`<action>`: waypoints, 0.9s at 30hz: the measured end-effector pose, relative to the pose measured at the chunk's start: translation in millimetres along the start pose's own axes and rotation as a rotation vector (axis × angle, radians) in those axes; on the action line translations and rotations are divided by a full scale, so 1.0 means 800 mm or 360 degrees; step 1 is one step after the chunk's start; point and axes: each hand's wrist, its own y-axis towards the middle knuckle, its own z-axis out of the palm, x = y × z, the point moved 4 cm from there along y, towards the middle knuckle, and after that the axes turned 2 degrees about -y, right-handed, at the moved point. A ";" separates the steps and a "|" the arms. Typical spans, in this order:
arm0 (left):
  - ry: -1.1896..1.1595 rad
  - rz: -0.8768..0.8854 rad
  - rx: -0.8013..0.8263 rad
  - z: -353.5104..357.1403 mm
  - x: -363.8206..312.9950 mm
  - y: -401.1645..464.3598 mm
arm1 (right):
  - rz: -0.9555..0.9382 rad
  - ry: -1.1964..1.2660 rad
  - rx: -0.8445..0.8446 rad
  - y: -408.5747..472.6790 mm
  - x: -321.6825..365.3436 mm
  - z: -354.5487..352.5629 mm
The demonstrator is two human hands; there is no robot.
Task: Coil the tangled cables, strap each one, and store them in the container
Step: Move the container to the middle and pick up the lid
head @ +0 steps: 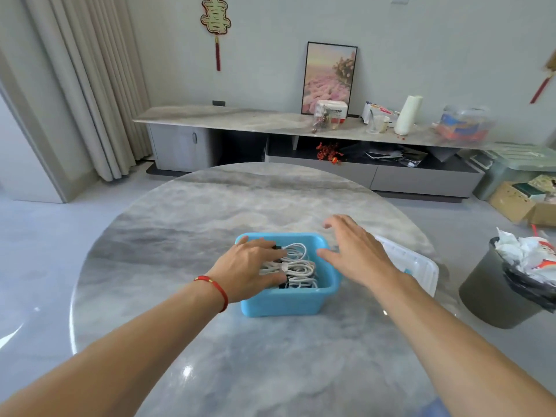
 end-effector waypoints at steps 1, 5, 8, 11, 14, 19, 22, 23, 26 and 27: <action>0.0005 -0.0030 0.0095 0.004 -0.003 0.004 | -0.0171 0.0161 0.0027 0.000 0.003 -0.001; 0.0183 -0.0141 0.0262 0.007 -0.002 0.025 | -0.0399 0.0073 0.0421 -0.002 0.017 0.031; 0.0378 -0.0099 0.0323 0.009 -0.004 0.037 | -0.0358 -0.0041 0.0503 0.007 0.016 0.046; 0.0396 -0.0137 0.0346 0.016 -0.002 0.041 | -0.0223 0.0430 0.0417 0.009 -0.003 0.028; 0.0289 -0.0175 0.0325 0.023 0.003 0.038 | 0.0190 0.0682 -0.0039 0.000 -0.065 0.007; 0.0057 -0.0073 0.0108 0.025 -0.006 0.035 | 0.0705 -0.0234 0.0460 -0.032 -0.161 0.048; -0.0149 -0.0071 0.0022 0.018 -0.016 0.035 | 0.0699 -0.0291 0.0487 -0.039 -0.179 0.063; -0.0237 -0.0090 -0.0037 0.012 -0.017 0.035 | 0.0703 -0.0261 0.0434 -0.039 -0.182 0.064; -0.0422 -0.0149 -0.0364 -0.011 -0.015 0.033 | 0.0675 -0.0356 0.0403 -0.037 -0.183 0.067; -0.0447 -0.0183 -0.0458 -0.019 -0.011 0.031 | 0.0634 -0.0416 0.0406 -0.037 -0.182 0.067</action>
